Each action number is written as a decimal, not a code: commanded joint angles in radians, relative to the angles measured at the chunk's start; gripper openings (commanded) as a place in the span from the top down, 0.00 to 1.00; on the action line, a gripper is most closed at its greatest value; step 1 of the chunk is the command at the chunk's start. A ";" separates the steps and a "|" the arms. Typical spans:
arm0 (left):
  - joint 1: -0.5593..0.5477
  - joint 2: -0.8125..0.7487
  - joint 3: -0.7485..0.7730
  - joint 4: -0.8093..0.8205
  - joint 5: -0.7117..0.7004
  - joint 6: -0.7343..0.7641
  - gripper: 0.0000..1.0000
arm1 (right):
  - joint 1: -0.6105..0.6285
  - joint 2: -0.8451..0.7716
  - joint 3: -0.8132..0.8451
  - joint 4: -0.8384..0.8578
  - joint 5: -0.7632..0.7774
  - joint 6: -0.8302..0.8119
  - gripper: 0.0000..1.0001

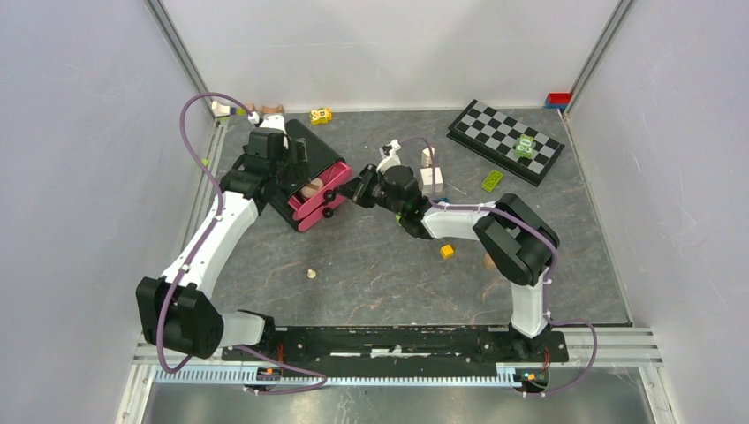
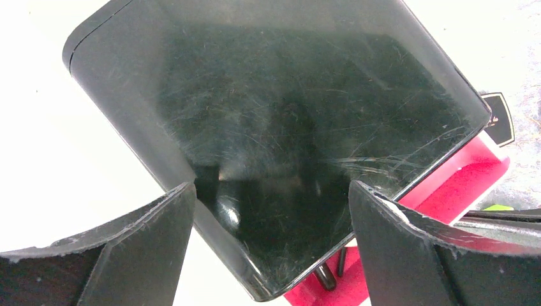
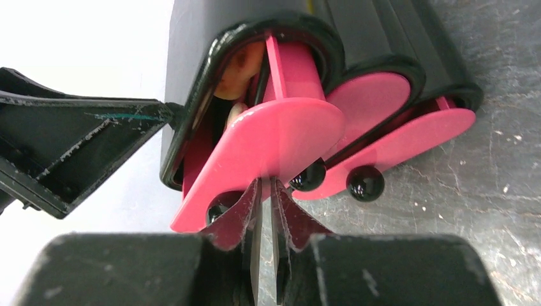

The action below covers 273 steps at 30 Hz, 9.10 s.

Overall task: Organize the makeup
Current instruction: Close the drawer in the storage box, then open the drawer in the storage box, then pick up the makeup from the center of the board, then place the makeup in the drawer.

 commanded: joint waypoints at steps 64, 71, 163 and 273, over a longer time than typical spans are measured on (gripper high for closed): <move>-0.007 0.039 -0.013 -0.071 -0.016 0.031 0.06 | -0.008 0.193 0.080 0.057 -0.070 0.020 0.49; -0.008 0.039 -0.016 -0.071 -0.010 0.028 0.06 | 0.027 0.259 0.147 0.040 -0.083 0.036 0.47; -0.019 0.043 -0.015 -0.070 -0.004 0.032 0.06 | 0.085 0.187 0.288 -0.705 0.388 -0.111 0.12; -0.022 0.003 -0.073 -0.108 -0.029 0.003 0.06 | 0.092 0.009 0.445 -0.741 0.156 -1.114 0.60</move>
